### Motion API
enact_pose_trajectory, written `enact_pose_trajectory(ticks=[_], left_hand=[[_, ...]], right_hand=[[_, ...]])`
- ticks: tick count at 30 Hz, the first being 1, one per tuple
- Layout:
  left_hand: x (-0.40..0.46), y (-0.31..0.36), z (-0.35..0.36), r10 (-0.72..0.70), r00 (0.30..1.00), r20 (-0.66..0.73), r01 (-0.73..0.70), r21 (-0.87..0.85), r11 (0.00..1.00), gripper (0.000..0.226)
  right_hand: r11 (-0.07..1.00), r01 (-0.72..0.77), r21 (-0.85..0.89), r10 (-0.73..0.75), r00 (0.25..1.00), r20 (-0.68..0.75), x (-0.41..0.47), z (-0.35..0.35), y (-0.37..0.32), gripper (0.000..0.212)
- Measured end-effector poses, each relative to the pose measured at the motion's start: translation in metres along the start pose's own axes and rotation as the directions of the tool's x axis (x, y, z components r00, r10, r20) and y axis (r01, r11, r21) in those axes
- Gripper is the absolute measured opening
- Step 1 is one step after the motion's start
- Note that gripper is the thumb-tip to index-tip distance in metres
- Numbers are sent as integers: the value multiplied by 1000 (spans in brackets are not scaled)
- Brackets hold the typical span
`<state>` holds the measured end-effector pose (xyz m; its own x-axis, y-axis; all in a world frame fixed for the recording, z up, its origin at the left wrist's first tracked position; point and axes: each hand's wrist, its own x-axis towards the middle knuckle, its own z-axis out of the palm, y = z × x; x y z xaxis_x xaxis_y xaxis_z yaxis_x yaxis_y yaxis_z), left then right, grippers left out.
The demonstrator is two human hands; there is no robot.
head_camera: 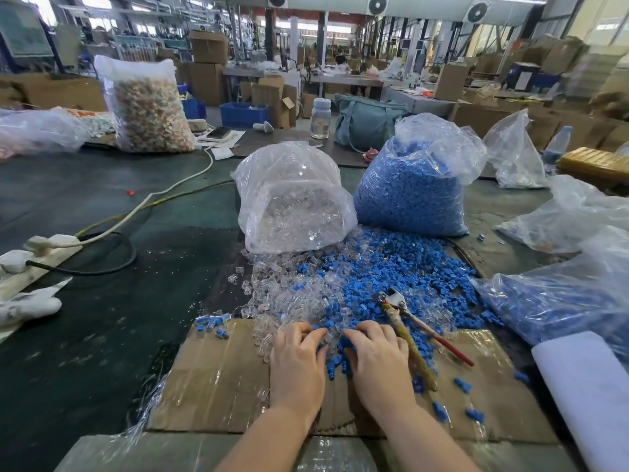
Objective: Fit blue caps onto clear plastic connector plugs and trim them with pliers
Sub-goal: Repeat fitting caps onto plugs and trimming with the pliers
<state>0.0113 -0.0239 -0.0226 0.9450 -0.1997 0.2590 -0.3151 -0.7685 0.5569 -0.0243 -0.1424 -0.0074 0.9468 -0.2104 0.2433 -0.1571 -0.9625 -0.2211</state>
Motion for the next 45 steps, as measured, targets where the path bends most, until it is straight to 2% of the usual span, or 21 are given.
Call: enact_pose_trajectory(ticks=[6, 15, 19, 24, 27, 34, 40, 45], left_hand=[[-4, -3, 4, 18, 1000, -5, -18, -24, 1000, 38], [-4, -4, 1, 32, 997, -67, -41, -138, 990, 32], [1, -1, -1, -18, 999, -51, 8, -186, 982, 30], [9, 5, -2, -67, 996, 51, 69, -44, 997, 37], [13, 7, -2, -81, 994, 71, 83, -31, 996, 35], [16, 11, -6, -111, 993, 45, 114, -87, 990, 13], [18, 8, -9, -92, 995, 45, 100, -231, 968, 15], [19, 6, -11, -101, 993, 58, 113, -265, 958, 16]], right_hand=[[999, -11, -34, 12, 999, 32, 2, -1, -3, 36], [1000, -18, 24, 18, 1000, 5, 0, 1, -3, 30], [1000, -7, 27, 8, 1000, -11, 2, 3, -3, 27], [999, 15, 39, -15, 1000, -7, 5, 4, -3, 23], [998, 30, 56, -29, 1000, -7, 5, 3, -2, 24], [994, 60, 92, -60, 998, -9, 1, 0, -2, 26], [986, 137, 94, -131, 989, -68, -11, -1, -8, 13], [992, 120, 40, -122, 991, 48, -12, 6, -9, 25]])
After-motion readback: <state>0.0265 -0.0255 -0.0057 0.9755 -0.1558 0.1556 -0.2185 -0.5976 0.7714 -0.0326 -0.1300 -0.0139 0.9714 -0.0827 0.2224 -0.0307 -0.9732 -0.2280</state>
